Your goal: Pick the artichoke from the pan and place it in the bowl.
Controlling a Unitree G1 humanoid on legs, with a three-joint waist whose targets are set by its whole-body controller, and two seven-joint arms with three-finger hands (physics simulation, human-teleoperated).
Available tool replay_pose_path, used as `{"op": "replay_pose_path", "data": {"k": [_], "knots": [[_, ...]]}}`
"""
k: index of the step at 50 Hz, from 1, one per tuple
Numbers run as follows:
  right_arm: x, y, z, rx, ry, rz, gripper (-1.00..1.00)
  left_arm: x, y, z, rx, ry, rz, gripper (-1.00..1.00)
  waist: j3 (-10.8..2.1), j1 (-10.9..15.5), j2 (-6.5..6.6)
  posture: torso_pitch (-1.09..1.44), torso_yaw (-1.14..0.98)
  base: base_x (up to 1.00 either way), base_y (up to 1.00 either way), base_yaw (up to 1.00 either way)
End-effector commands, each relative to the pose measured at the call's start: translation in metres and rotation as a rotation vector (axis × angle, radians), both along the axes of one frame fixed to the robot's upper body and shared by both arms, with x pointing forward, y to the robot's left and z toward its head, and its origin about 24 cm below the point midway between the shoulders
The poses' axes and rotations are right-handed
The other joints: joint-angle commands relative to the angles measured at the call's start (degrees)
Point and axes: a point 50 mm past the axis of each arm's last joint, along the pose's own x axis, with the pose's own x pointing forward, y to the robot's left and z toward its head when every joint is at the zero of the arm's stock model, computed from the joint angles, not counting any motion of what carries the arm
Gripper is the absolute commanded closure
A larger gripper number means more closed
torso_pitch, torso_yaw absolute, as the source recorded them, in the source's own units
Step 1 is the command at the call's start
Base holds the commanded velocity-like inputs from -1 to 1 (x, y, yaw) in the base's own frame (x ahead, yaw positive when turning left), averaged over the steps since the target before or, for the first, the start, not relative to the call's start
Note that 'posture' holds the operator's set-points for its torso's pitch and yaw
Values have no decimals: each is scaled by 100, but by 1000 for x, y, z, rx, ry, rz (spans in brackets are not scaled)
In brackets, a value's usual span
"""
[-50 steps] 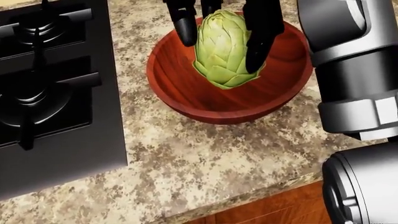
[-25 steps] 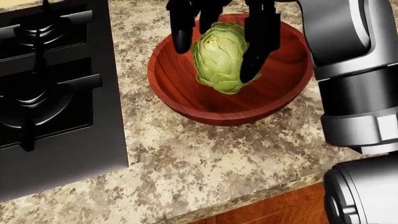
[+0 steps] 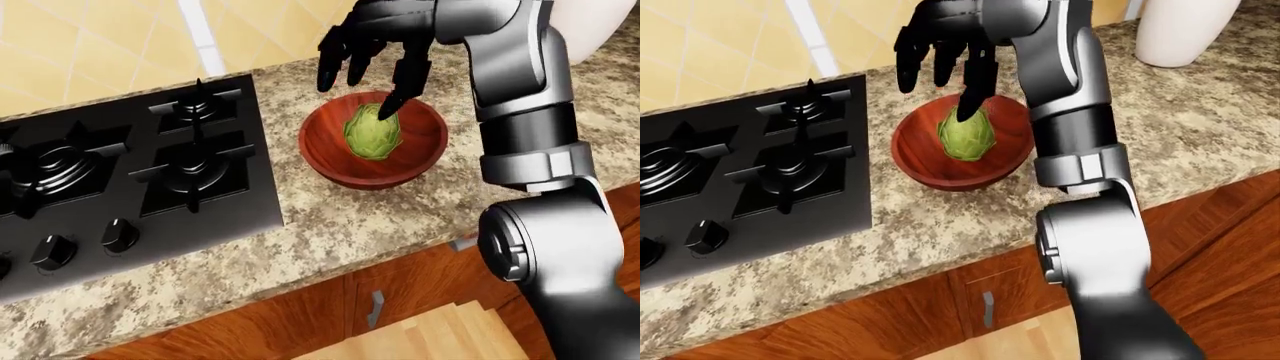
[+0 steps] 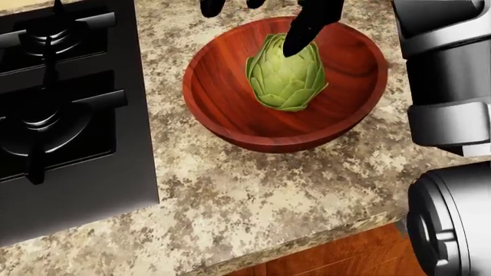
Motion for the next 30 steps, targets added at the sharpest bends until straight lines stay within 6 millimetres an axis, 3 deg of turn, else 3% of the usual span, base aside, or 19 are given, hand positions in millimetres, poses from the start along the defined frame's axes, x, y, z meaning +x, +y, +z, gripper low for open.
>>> {"op": "replay_pose_path", "data": {"k": [1,2,9,24,30], "knots": [[-10,2,24,28,-90,18,-29,-7,-2,12,37,-60,14,-100,-146,-4,31,0,0,0,0,0],[-10,1,27,30,-93,17,-46,-7,-2,12,37,-61,13,-100,-143,-4,31,0,0,0,0,0],[-12,-1,40,26,-111,12,-98,-7,-2,13,37,-61,14,-100,-138,-8,34,0,0,0,0,0],[-15,-26,63,63,-120,-53,-100,-8,-2,12,40,-60,14,-100,-116,-8,27,0,0,0,0,0],[-13,-45,57,92,-111,-99,-100,-7,-3,12,40,-59,12,-100,-118,4,2,0,0,0,0,0]]}}
